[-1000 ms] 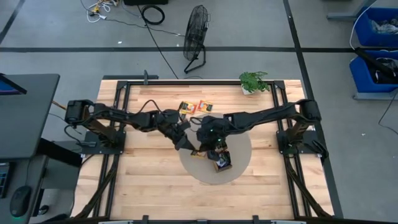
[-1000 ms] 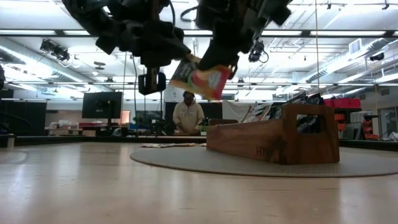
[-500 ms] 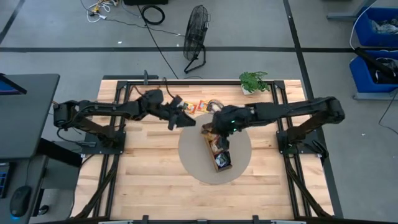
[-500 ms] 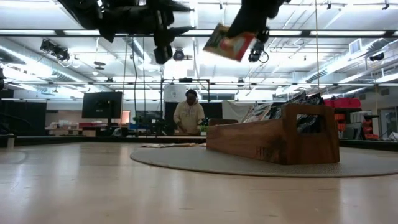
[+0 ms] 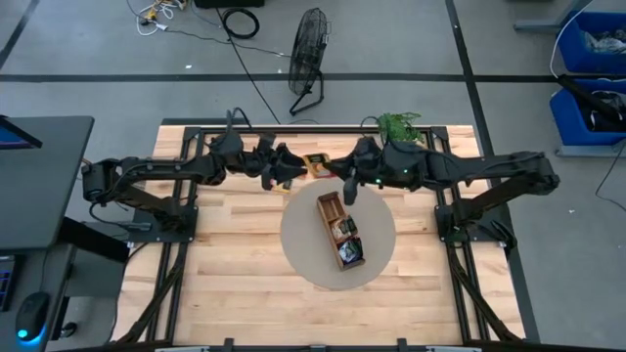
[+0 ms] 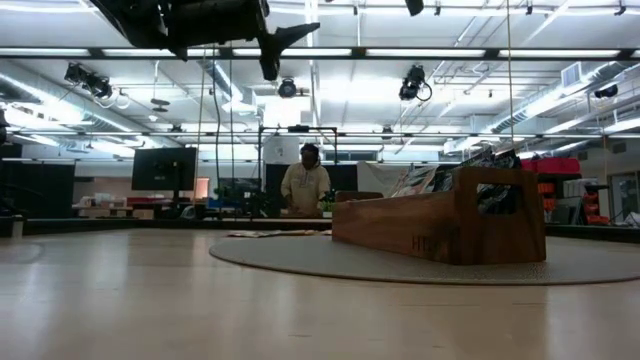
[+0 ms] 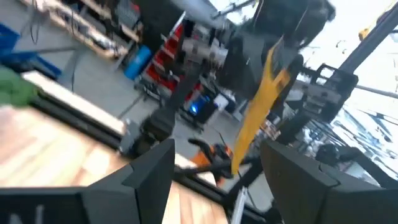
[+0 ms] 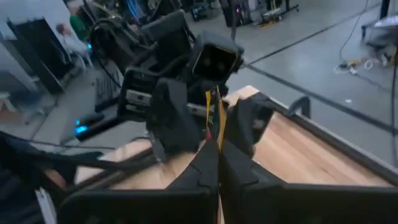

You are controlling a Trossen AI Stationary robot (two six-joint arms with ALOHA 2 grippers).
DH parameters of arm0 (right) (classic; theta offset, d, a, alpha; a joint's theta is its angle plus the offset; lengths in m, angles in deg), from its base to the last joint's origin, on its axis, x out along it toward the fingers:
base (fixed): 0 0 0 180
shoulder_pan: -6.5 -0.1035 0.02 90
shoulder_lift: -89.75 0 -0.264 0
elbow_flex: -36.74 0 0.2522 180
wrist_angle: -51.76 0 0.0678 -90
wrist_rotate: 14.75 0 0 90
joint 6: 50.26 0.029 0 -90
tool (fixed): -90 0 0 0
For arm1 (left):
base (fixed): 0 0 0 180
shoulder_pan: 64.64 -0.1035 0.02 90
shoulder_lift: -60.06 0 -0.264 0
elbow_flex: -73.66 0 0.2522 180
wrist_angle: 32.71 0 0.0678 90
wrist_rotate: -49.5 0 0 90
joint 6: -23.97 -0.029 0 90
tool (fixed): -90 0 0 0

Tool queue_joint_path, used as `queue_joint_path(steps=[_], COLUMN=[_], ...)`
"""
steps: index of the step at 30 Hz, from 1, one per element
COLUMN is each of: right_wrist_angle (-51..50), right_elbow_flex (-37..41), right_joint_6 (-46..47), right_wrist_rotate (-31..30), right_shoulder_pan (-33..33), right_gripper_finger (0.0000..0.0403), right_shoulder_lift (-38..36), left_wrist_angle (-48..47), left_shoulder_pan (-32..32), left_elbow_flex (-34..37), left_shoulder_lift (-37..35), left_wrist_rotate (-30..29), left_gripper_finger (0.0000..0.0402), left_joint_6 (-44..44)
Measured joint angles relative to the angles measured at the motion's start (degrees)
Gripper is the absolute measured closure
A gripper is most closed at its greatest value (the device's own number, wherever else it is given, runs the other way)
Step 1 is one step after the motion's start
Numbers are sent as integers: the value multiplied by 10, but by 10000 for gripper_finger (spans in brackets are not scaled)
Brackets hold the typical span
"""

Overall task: Pick & Place Tea
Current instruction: Put the orange tea bag into the left section of the wooden organizer

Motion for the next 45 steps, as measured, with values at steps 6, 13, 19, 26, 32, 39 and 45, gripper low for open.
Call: queue_joint_path(steps=[6,13,19,26,32,39,45], right_wrist_angle=[62,114,114,126,119,44,-71], right_elbow_flex=[0,0,1,1,1,1,1], right_joint_6=[23,30,41,41,41,77,111], right_wrist_rotate=[-35,-30,-28,-30,-26,47,105], right_shoulder_pan=[1,6,6,8,9,10,10], right_gripper_finger=[403,403,403,403,400,358,318], right_shoulder_lift=[15,28,40,44,41,8,-39], left_wrist_angle=[19,26,37,43,46,29,-14], left_shoulder_pan=[1,1,1,1,0,0,0], left_elbow_flex=[0,0,0,0,0,0,0], left_shoulder_lift=[0,0,0,0,0,0,0], left_wrist_rotate=[-4,-16,-20,-20,-12,66,150], left_gripper_finger=[183,210,261,378,394,397,398], left_joint_6=[6,16,32,46,46,50,53])
